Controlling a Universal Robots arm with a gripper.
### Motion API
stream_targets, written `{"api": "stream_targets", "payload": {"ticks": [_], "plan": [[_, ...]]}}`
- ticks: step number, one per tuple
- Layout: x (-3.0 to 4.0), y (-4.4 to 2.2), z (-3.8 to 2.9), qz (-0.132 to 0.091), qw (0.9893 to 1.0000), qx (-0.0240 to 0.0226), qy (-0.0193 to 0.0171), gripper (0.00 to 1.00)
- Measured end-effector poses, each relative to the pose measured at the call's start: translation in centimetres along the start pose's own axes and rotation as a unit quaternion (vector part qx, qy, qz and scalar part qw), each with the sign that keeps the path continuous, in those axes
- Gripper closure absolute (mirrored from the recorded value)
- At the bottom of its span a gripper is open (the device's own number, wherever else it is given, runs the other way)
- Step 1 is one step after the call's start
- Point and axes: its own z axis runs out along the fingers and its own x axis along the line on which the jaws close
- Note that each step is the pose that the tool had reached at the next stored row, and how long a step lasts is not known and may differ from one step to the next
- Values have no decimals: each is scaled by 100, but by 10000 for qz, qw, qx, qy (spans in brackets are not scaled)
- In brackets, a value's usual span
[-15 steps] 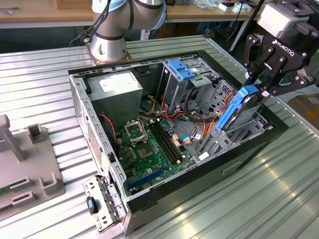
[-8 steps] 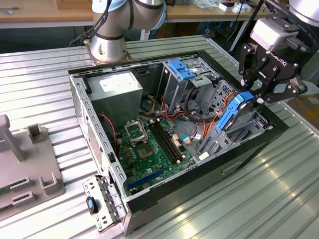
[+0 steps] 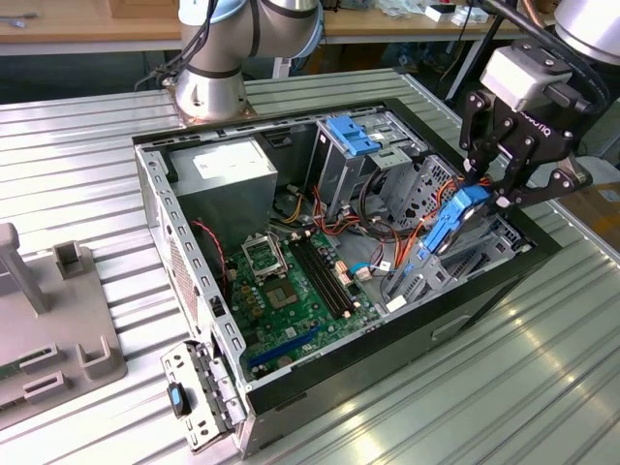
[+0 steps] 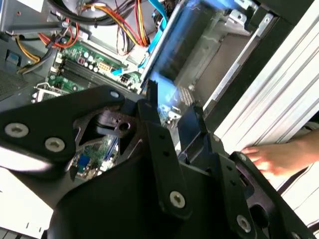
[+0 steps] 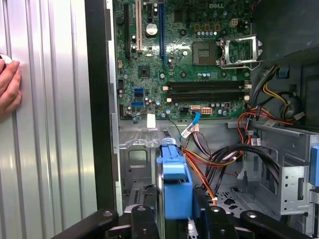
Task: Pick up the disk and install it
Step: 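Insert the disk into the insertion slot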
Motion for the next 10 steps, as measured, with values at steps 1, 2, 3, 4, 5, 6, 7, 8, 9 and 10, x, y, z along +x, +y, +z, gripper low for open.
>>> {"api": "stream_targets", "payload": {"ticks": [1,2,3,4,5,6,7,8,9,10], "plan": [[0,0,0,0,10000,0,0,56],[0,0,0,0,10000,0,0,56],[1,0,0,0,10000,0,0,56],[1,0,0,0,10000,0,0,56],[1,0,0,0,10000,0,0,56],[4,0,0,0,10000,0,0,56],[6,0,0,0,10000,0,-1,56],[6,0,0,0,10000,0,0,56],[6,0,0,0,10000,0,0,56],[7,0,0,0,10000,0,0,56]]}}
